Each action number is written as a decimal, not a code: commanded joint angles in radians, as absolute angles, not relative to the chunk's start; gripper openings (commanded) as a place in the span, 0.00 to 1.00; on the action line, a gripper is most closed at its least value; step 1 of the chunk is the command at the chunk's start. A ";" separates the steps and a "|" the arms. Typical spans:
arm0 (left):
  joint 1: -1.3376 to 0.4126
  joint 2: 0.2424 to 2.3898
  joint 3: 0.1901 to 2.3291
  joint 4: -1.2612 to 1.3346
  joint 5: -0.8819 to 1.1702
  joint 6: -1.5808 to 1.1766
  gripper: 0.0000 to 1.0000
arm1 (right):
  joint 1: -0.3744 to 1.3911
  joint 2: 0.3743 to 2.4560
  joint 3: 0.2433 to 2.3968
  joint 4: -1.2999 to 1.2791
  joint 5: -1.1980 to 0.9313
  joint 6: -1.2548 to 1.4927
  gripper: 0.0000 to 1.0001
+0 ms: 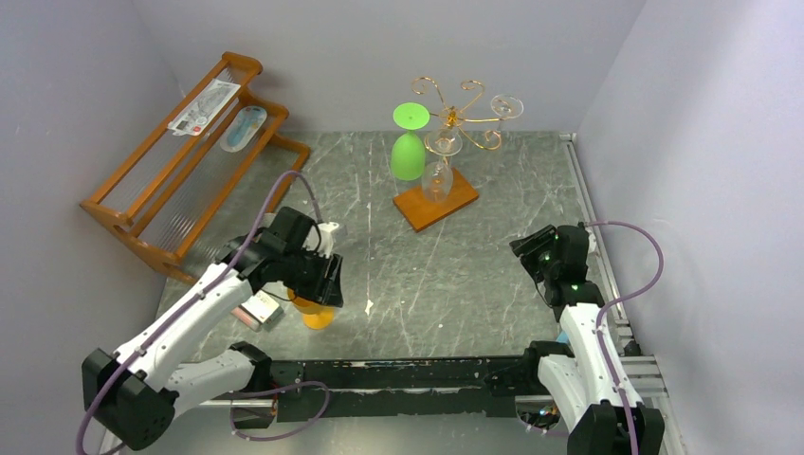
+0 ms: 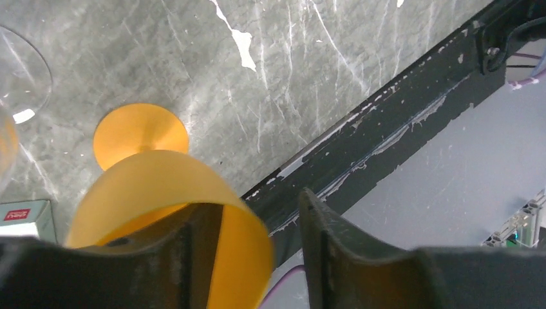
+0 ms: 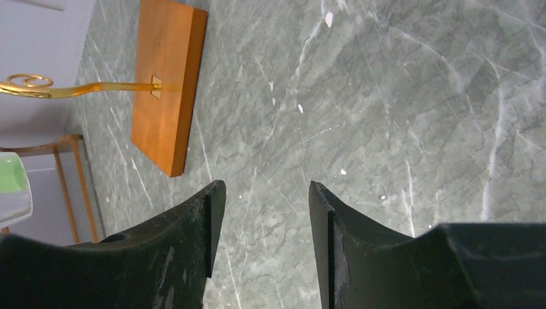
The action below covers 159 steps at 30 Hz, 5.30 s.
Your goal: Place the wine glass upside down on the wine glass rack
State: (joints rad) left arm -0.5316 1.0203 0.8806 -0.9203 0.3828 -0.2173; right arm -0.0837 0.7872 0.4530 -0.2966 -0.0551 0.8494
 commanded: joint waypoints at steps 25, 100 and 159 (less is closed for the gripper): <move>-0.675 0.897 1.079 -0.348 0.561 -0.351 0.05 | -0.048 0.731 0.502 -0.037 -0.494 0.775 0.61; -0.674 0.660 0.744 0.674 0.402 -0.595 0.30 | 1.088 1.239 1.143 0.875 0.322 0.704 0.00; -0.675 0.893 0.885 0.228 0.491 -1.028 0.50 | 1.088 0.960 0.853 0.245 0.079 -0.274 0.00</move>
State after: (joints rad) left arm -0.6704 0.8776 0.8856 0.1837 0.3992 -0.9764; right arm 1.0840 0.9684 0.8612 0.2687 0.1040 -0.2634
